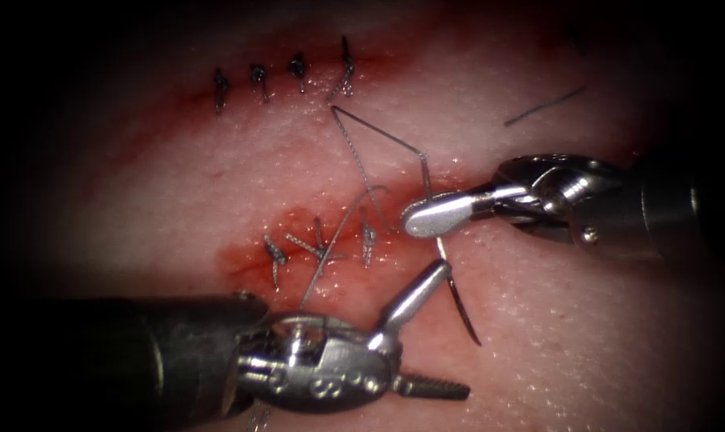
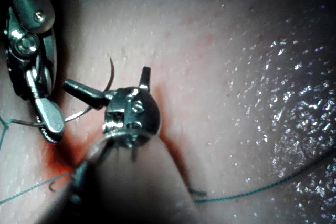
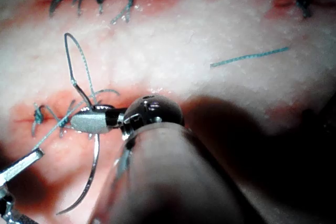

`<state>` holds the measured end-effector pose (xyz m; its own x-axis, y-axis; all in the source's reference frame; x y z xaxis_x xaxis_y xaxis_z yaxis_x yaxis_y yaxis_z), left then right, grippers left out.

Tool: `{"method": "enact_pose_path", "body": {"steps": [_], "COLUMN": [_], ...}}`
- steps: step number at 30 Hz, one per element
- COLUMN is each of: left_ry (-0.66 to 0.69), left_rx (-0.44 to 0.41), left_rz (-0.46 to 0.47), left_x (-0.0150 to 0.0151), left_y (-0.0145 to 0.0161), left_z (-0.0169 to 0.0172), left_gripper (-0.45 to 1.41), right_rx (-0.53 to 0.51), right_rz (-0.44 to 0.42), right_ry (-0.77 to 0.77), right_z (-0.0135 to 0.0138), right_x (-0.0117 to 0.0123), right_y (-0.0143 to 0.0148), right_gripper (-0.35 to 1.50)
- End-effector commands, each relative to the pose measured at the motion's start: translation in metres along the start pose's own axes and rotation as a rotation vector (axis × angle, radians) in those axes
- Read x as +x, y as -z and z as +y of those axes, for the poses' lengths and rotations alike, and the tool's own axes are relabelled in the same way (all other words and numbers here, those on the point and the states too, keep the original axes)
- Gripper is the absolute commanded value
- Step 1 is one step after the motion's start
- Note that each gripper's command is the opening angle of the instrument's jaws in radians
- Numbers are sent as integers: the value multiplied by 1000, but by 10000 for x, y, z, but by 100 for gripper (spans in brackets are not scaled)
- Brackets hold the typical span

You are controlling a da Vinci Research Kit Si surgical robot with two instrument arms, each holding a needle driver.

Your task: Wound Closure

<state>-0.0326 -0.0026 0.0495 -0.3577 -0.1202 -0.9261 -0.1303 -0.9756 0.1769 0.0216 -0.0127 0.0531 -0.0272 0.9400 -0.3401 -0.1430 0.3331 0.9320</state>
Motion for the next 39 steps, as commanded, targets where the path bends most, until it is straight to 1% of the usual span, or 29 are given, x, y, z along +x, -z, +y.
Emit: {"method": "enact_pose_path", "body": {"steps": [1,2,3,4,5,6,8,9,13,14,16,19,22,26,32,35,39], "left_ry": [26,46,71,115,140,170,192,189,263,292,346,370,375,384,378,386,394], "left_rx": [-10,-16,-22,-31,-37,-43,-38,-30,-31,-38,-79,-123,-138,-170,-217,-226,-250], "left_rz": [8,13,18,23,27,24,-10,-63,-215,-237,-281,-351,-424,-504,-607,-642,-663], "left_x": [-3,-4,-6,-9,-12,-16,-24,-29,-47,-50,-58,-69,-80,-98,-126,-137,-150], "left_y": [-2,2,7,12,15,19,23,25,24,22,15,3,-10,-25,-37,-41,-45], "left_z": [2,-1,-6,-12,-16,-22,-29,-34,-47,-48,-46,-43,-42,-44,-41,-39,-39], "left_gripper": [118,111,84,54,14,-32,-45,-45,-45,-45,-45,-45,-45,-45,-45,-45,-45], "right_rx": [-3,-2,-1,0,1,4,6,5,7,8,7,7,4,2,6,11,9], "right_rz": [19,32,50,62,70,82,96,102,126,131,141,162,169,178,181,181,182], "right_ry": [56,89,132,164,191,216,247,274,336,347,382,428,475,539,587,613,673], "right_z": [6,7,7,7,7,6,4,4,4,5,6,7,7,6,6,6,6], "right_x": [-4,-1,3,6,8,11,15,17,20,20,21,22,22,22,22,21,20], "right_y": [-3,-2,-1,0,0,0,-1,-1,0,1,1,1,1,1,0,-1,-2], "right_gripper": [-35,-35,-35,-35,-35,-35,-35,-35,-35,-35,-35,-35,-35,-35,-35,-35,-35]}}
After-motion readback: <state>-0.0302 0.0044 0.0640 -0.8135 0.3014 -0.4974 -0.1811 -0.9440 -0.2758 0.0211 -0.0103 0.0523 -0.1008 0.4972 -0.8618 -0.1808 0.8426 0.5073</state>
